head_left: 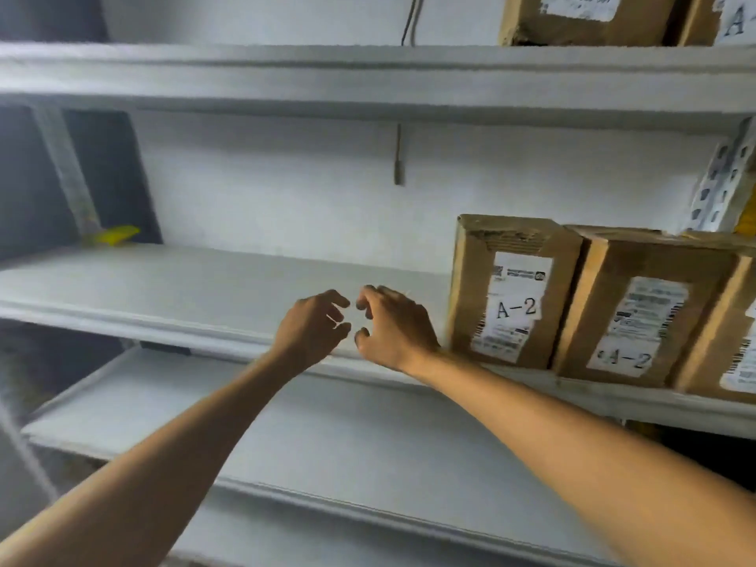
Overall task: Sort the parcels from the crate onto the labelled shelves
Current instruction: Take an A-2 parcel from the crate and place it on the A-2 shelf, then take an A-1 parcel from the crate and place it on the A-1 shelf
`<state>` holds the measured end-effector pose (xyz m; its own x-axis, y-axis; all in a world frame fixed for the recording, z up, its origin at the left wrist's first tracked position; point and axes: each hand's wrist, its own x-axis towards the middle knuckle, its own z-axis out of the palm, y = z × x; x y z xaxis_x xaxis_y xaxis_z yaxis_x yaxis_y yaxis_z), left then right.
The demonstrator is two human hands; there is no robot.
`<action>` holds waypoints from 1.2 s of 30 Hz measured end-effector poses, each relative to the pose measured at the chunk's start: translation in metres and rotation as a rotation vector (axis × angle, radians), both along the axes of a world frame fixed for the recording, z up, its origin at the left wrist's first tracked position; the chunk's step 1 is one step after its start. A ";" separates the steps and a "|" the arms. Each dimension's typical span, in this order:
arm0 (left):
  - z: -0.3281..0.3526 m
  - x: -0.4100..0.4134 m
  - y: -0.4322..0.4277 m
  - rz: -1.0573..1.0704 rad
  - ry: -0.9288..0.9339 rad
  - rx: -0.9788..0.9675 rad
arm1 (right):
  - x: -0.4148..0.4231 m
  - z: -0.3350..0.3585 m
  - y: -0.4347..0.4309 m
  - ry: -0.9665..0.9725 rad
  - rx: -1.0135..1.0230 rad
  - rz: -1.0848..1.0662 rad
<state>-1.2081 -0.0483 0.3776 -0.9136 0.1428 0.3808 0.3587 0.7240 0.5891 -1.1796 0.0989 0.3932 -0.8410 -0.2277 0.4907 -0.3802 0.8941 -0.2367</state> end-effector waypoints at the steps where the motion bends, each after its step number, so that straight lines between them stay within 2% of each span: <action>1: -0.001 0.005 -0.023 0.058 -0.005 -0.050 | -0.005 -0.002 -0.015 -0.027 0.026 0.054; 5: -0.008 0.051 -0.123 0.368 -0.057 -0.127 | -0.016 -0.009 -0.095 -0.108 0.114 0.339; 9: -0.017 0.129 -0.200 0.686 -0.138 -0.139 | 0.002 -0.015 -0.188 -0.100 0.156 0.654; 16: -0.039 0.347 -0.256 1.216 -0.259 -0.064 | 0.131 -0.024 -0.334 -0.064 0.193 1.197; 20: -0.043 0.482 -0.236 1.507 -0.293 0.008 | 0.249 -0.031 -0.376 -0.053 0.270 1.562; 23: -0.042 0.572 -0.205 1.686 -0.320 0.045 | 0.342 -0.033 -0.390 -0.053 0.405 1.797; 28: -0.056 0.705 -0.117 2.013 -0.446 0.074 | 0.490 -0.041 -0.359 -0.080 0.551 2.139; 33: -0.079 0.778 -0.030 2.256 -0.416 0.171 | 0.587 -0.068 -0.310 0.060 0.707 2.401; 36: -0.093 0.795 0.012 2.316 -0.559 0.237 | 0.625 -0.077 -0.285 0.099 0.791 2.479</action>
<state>-0.4135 -0.0360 0.2846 0.5580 -0.8298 -0.0048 -0.7576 -0.5118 0.4052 -0.5543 -0.1859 0.3166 0.9576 -0.2763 -0.0812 -0.2871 -0.9381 -0.1935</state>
